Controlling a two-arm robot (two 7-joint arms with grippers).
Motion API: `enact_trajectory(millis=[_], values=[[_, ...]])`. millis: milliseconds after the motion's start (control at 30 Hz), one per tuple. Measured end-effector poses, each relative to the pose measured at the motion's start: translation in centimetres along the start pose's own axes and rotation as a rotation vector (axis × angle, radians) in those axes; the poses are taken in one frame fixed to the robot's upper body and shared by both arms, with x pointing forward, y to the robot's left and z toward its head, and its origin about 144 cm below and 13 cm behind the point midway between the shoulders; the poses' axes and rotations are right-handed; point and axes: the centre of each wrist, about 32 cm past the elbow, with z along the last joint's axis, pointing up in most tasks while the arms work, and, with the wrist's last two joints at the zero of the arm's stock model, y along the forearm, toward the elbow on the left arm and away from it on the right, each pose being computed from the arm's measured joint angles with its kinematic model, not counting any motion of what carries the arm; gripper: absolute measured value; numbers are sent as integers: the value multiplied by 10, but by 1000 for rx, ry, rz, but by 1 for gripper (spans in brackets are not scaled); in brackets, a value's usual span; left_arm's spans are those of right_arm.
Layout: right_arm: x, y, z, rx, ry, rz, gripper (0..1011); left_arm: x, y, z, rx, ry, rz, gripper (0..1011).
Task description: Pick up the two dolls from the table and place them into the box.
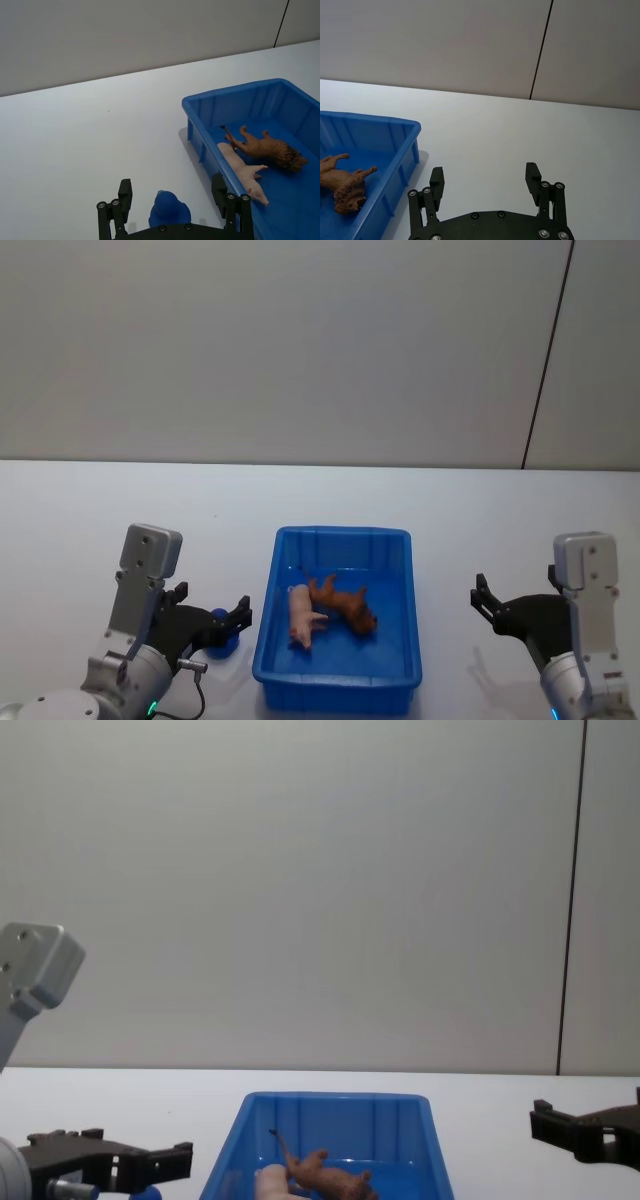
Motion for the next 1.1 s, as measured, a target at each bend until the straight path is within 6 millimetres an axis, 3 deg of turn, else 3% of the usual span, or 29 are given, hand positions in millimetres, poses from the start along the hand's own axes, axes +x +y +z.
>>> enact_trajectory(millis=[733, 1100], values=[[0, 0, 0, 0, 0, 0, 1001, 9, -22, 2, 108, -33, -1, 1000], [0, 0, 0, 0, 0, 0, 1001, 10, -30, 0, 166, -41, -11, 738]])
